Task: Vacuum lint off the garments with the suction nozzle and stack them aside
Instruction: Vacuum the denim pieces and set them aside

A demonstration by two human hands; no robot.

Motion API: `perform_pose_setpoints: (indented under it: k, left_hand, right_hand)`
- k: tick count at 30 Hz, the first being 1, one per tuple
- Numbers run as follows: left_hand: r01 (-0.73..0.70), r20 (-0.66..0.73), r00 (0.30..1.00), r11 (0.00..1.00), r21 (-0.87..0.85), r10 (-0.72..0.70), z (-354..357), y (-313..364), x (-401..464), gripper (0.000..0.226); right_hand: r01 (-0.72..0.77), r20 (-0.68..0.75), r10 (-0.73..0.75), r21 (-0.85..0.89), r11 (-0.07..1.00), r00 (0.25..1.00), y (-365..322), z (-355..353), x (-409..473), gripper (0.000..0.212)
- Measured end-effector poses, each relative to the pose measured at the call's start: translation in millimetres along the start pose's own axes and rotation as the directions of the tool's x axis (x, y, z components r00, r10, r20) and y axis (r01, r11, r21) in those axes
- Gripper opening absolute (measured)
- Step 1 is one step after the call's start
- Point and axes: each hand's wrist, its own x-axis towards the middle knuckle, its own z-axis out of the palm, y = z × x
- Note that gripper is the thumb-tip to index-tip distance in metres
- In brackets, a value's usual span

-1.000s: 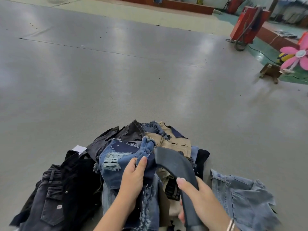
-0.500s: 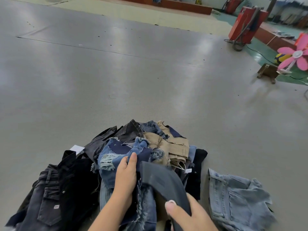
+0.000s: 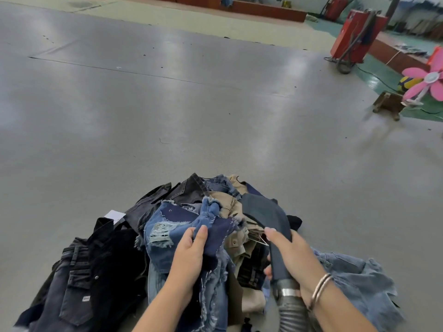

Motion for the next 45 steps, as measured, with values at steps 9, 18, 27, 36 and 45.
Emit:
perform_pose_setpoints:
  k: [9,18,27,36,45]
  left_hand:
    - [0.334,0.034,0.937,0.919,0.207,-0.348,-14,5,8,0.023]
    - [0.154,-0.193,0.967,0.985,-0.081,-0.167,7,0,1,0.023]
    - [-0.068,-0.167,0.985,0.993,-0.094,0.052,15,4,-8,0.021]
    - [-0.132,-0.233,0.966,0.988,-0.082,0.11,17,8,-2,0.025]
    - [-0.144,-0.166,0.978,0.982,-0.124,0.123,15,7,-6,0.017]
  right_hand:
    - [0.004,0.095,-0.001,-0.026,1.0,0.995,5,-12,-40,0.022]
    - [0.09,0.045,-0.091,0.031,0.995,0.995,51,24,-87,0.042]
    - [0.05,0.005,-0.05,-0.05,0.997,0.999,18,6,-51,0.018]
    - [0.038,0.087,-0.027,-0.132,0.991,0.996,36,20,-75,0.025]
    - [0.074,0.014,-0.074,-0.038,0.997,0.997,3,-5,-49,0.017]
